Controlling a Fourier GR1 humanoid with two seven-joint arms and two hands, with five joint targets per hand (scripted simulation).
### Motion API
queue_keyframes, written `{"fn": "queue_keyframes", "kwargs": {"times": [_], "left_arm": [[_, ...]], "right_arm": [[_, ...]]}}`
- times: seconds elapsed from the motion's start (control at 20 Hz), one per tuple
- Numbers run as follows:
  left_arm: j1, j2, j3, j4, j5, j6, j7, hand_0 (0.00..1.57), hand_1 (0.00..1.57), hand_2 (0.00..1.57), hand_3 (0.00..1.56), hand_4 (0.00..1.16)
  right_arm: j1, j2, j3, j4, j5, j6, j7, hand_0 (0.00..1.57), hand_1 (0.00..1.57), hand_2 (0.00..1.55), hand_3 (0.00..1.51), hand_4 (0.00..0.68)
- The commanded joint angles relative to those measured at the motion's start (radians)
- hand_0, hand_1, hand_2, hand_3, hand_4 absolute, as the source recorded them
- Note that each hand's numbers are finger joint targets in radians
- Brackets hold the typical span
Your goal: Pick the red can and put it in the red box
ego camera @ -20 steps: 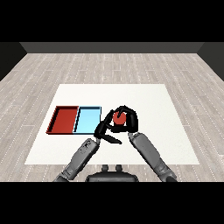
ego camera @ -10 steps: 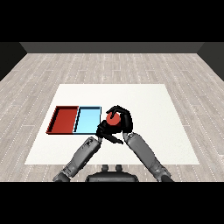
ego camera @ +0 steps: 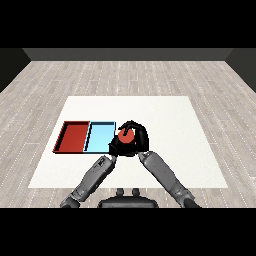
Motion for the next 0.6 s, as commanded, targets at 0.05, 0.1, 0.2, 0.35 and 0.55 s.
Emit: {"fn": "queue_keyframes", "kwargs": {"times": [0.05,0.1,0.2,0.35,0.55], "left_arm": [[-0.005,-0.008,0.006,-0.017,-0.018,0.133,0.044,1.57,1.57,1.57,1.54,1.12],[0.041,-0.008,-0.026,-0.076,-0.037,0.159,0.069,1.57,1.57,1.57,1.52,1.12],[-0.081,-0.008,-0.083,0.123,0.071,0.209,-0.046,1.57,1.57,1.57,1.51,1.12],[0.019,0.014,-0.012,-0.085,-0.035,0.155,0.123,1.57,1.57,1.57,1.5,1.12],[-0.113,-0.007,-0.034,0.097,0.066,0.198,0.022,1.57,1.57,1.57,1.5,1.13]], "right_arm": [[0.073,0.01,0.001,-0.047,-0.004,-0.003,-0.033,1.57,1.57,1.47,1.4,0.624],[-0.076,0.01,-0.018,0.079,-0.052,-0.007,-0.027,1.57,1.57,1.47,1.4,0.626],[-0.005,0.011,0.029,0.019,-0.052,-0.023,-0.029,1.57,1.57,1.47,1.4,0.622],[0.004,0.01,-0.023,0.05,-0.05,0.042,-0.074,1.57,1.57,1.47,1.4,0.632],[-0.065,0.01,0.064,0.033,-0.039,-0.104,-0.004,1.57,1.57,1.47,1.4,0.631]]}}
